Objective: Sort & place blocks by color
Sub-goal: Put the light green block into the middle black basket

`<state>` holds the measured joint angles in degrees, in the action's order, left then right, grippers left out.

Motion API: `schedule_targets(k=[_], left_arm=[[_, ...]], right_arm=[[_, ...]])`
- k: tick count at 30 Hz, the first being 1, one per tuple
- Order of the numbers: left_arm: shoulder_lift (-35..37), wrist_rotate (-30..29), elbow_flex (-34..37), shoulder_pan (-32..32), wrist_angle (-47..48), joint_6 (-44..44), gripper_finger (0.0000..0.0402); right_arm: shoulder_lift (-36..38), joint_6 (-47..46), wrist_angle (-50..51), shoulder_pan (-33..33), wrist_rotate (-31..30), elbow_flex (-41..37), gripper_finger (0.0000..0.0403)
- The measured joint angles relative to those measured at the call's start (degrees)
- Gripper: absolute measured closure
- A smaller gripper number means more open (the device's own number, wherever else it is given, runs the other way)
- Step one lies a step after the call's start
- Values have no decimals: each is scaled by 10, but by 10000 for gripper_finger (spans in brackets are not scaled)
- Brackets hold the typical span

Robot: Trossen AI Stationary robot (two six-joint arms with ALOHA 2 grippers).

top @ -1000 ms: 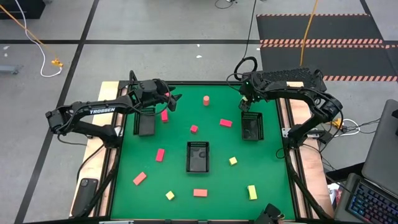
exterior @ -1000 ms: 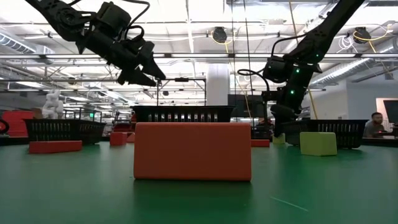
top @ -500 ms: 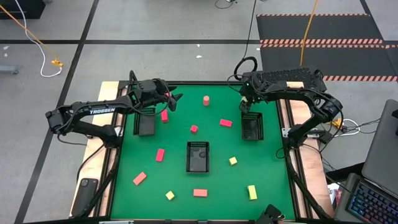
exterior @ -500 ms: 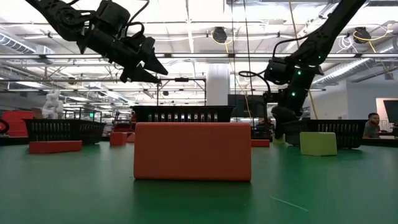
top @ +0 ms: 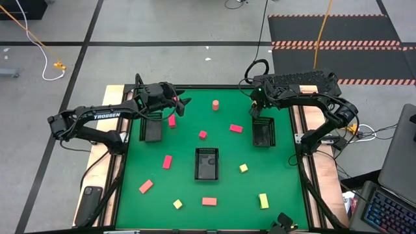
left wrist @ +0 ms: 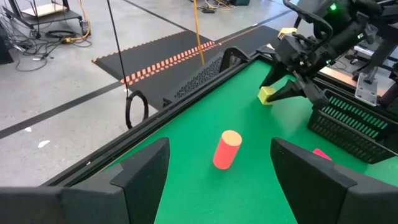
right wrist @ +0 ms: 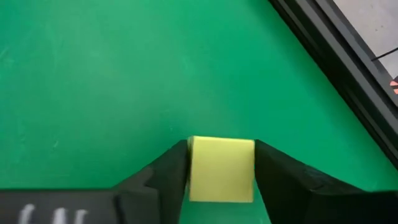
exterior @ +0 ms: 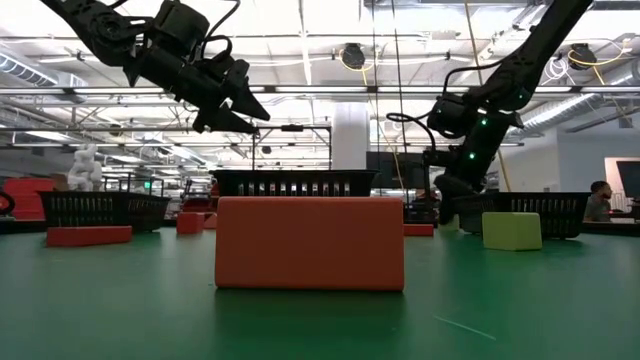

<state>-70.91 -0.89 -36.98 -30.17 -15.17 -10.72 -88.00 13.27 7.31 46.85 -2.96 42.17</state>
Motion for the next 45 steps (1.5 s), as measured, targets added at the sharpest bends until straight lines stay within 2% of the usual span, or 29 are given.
schedule_targets(k=[3,12,17,23,27,32,37,45], left_arm=[[0,0,0,0,1,0,119],[0,0,0,0,2,10,119],[0,0,0,0,5,11,119],[0,0,0,0,4,11,119],[0,0,0,0,4,10,119],[0,0,0,0,3,7,119],[0,-1,0,0,-1,1,119],[0,0,0,0,-29,0,119]], right_arm=[[1,11,0,0,0,0,278],[19,26,8,0,-2,0,278],[93,29,20,-1,1,15,278],[188,24,99,-24,2,24,278],[222,4,137,-54,2,24,278],[242,-29,133,-100,15,24,278],[241,-91,79,-171,76,24,278],[193,-132,-69,-310,95,24,278]])
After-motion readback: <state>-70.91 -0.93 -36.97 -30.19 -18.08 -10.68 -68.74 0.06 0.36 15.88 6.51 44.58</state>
